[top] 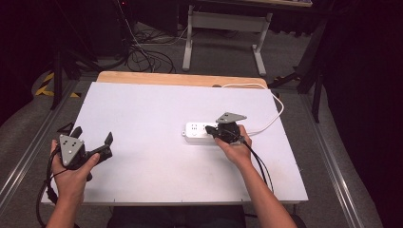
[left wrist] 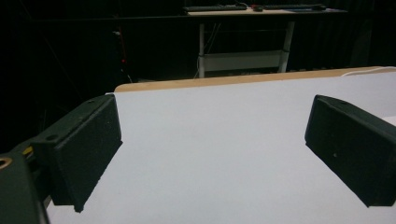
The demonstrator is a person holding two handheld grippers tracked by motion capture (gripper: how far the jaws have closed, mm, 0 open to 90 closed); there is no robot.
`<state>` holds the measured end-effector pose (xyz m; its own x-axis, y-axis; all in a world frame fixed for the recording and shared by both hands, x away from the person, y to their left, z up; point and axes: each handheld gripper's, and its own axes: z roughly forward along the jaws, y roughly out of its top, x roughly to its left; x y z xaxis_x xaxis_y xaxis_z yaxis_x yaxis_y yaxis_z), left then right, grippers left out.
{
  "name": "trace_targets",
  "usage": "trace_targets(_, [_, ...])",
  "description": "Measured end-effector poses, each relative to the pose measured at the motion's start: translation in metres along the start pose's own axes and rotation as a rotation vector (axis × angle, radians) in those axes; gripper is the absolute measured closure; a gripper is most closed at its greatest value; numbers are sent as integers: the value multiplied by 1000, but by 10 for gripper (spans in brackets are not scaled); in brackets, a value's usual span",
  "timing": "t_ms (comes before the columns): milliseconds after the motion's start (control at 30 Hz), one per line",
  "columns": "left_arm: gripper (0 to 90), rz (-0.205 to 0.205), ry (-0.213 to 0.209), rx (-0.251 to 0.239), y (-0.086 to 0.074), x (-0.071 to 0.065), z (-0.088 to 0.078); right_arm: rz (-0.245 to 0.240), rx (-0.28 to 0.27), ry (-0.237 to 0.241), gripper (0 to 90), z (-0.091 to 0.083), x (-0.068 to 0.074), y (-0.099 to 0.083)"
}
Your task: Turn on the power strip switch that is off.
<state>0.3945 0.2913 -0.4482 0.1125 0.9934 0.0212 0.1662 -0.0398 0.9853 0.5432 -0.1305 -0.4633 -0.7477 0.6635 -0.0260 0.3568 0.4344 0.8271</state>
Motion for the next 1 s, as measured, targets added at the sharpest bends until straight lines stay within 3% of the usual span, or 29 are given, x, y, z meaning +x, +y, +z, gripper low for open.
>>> trace_targets(200, [42, 0, -3, -1, 0, 0, 0, -13, 27, -8, 900, 5, 2, -1])
trace_targets(600, [35, 4, -11, 2, 0, -2, 1, 60, 32, -13, 900, 5, 1, -5])
trace_targets(833, [35, 9, -16, 5, 0, -4, 4, 55, 22, -28, 900, 5, 3, -7])
trace_targets(933, [36, 8, -20, 5, 0, -5, 5, 76, 24, -20, 900, 5, 3, -7])
trace_targets(1000, [36, 12, -21, 11, 1, -5, 5, 60, 26, -30, 900, 6, 5, -6])
